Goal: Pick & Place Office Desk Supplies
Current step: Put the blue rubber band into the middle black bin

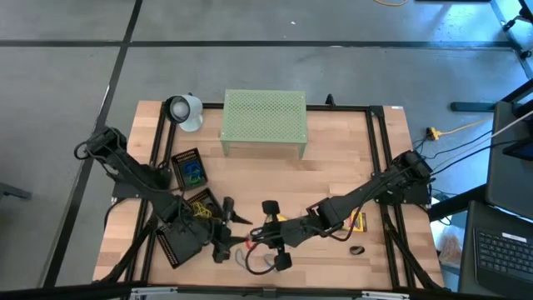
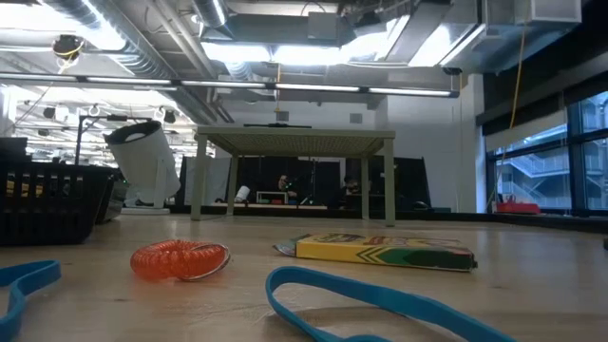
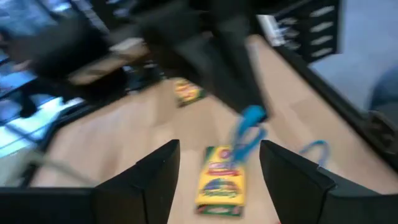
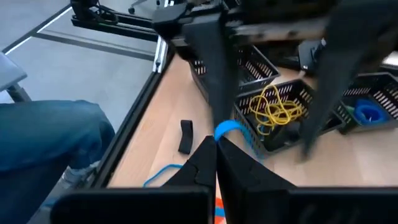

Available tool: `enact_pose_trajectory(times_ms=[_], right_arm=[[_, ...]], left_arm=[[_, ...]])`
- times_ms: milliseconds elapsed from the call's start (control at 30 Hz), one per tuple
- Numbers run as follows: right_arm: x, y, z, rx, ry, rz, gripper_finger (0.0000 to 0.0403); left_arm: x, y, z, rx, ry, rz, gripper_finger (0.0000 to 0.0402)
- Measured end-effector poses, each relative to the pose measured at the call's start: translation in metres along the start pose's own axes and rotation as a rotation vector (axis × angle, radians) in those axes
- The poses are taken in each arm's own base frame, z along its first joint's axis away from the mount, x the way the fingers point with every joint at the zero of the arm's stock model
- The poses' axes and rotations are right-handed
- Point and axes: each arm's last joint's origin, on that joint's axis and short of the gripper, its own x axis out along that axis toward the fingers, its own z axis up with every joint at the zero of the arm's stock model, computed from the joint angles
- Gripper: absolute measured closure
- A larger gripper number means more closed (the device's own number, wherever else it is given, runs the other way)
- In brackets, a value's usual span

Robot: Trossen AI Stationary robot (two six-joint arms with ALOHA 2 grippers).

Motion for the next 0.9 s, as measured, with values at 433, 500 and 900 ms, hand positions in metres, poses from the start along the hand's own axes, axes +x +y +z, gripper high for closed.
enact_pose_trajectory(times_ms=[433, 500, 900], right_arm=[[0.0, 0.0, 0.0, -0.033, -0.002, 0.006, 0.0398], [0.0, 0.0, 0.0, -0.033, -0.002, 0.006, 0.0398], [0.0, 0.0, 0.0, -0.033, -0.002, 0.007, 0.0398]], left_arm=[[0.016, -0.005, 0.0, -0.034, -0.061, -0.088, 0.0231], [0.017, -0.004, 0.0, -0.035, -0.056, -0.061, 0.0249], [0.017, -0.005, -0.002, -0.04, -0.047, -0.079, 0.0391]])
